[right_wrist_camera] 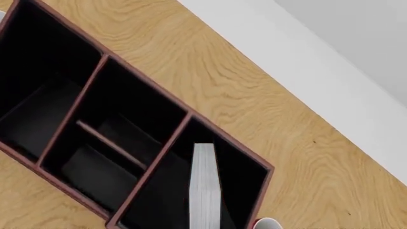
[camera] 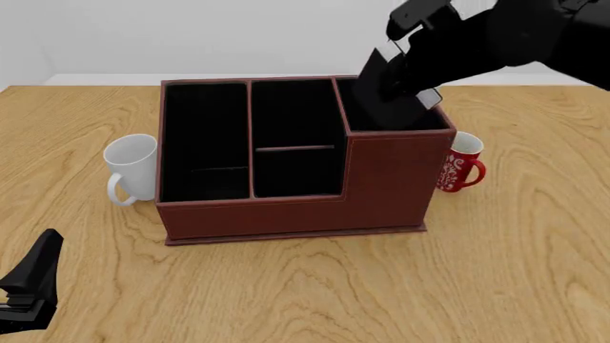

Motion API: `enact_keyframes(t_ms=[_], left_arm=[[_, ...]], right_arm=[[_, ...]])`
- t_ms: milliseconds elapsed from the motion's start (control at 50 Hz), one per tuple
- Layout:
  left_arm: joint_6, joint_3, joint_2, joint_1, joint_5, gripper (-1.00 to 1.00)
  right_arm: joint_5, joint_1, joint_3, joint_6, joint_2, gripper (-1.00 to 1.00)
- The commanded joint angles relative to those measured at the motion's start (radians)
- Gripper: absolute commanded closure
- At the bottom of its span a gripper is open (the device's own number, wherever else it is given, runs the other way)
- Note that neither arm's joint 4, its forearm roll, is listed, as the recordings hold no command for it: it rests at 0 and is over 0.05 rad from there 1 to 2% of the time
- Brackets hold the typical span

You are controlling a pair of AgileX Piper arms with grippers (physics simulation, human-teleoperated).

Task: Pick up the book and place it in the right compartment of the caddy.

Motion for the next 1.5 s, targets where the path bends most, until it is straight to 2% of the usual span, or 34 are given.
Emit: enact_keyframes(t_ms=[20,640,980,1040,1060,1300,1320,1500], left_arm=[[0.000,0.000,0.000,0.000,0.000,-1.00],[0.000,0.000,0.000,0.000,0.000,-1.00],[0.000,0.000,0.000,0.000,0.000,-1.00],[0.000,0.000,0.000,0.000,0.000,-1.00],[0.000,0.000,0.000,0.000,0.000,-1.00],[0.000,0.000,0.000,0.000,0.000,-1.00],[0.000,0.000,0.000,0.000,0.000,-1.00],[0.000,0.000,0.000,0.000,0.000,-1.00]], right_arm=[[0.010,-0.007,-0.018,0.028,0.029,1.00],[0.031,-0.033,-0.025,0.045,0.100,1.00],[0.044,-0.051,-0.088,0.042,0.168,1.00],[0.049,-0.079,-0.120,0.022,0.192,1.00],[0.050,-0.080,-0.123,0.022,0.193,-1.00],[0.050,-0.081,-0.126,0.018,0.159,-1.00],[0.048,-0.086,-0.123,0.003,0.150,-1.00],[0.041,-0.067,-0.081,0.000,0.049,-1.00]])
